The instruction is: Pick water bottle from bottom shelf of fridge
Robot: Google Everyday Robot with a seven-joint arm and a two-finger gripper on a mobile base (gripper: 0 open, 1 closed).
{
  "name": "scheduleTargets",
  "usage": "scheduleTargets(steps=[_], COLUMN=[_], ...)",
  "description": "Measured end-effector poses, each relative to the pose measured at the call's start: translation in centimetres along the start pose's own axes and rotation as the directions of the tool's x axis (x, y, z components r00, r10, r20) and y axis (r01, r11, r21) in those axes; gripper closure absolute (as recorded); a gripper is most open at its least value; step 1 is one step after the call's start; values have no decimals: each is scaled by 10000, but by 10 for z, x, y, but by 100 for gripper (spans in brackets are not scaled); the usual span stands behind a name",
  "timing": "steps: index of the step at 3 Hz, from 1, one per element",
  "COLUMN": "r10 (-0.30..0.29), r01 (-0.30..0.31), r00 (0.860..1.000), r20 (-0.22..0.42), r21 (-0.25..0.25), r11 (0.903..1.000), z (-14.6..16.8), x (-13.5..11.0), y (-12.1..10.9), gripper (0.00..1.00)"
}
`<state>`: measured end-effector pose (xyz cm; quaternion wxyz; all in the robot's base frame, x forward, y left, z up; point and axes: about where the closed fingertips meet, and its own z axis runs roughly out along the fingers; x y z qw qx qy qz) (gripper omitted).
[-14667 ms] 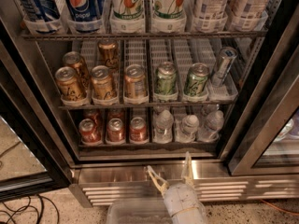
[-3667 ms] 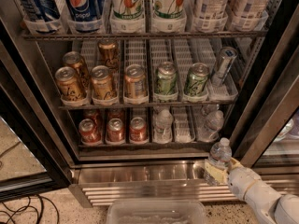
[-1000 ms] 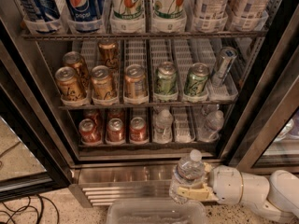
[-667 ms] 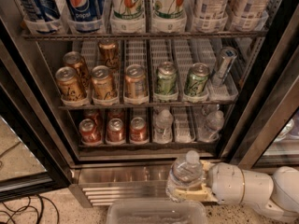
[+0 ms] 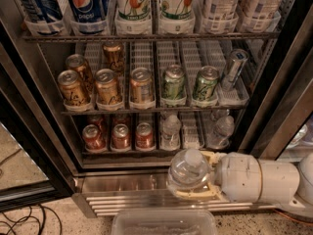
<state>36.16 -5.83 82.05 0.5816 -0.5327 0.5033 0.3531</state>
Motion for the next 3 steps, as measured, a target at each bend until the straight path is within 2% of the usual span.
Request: scheduleTargets(steps=[1, 2, 3], r10=[-322, -505, -517], r01=[333, 573, 587], r00=[9993, 9969, 9967], r20=[207, 608, 620], r21=[-554, -1155, -1175], r11=[9979, 9917, 9913], z=[8, 14, 14], x=[-26, -52, -52], y=[-4, -6, -6], gripper=[100, 100, 100])
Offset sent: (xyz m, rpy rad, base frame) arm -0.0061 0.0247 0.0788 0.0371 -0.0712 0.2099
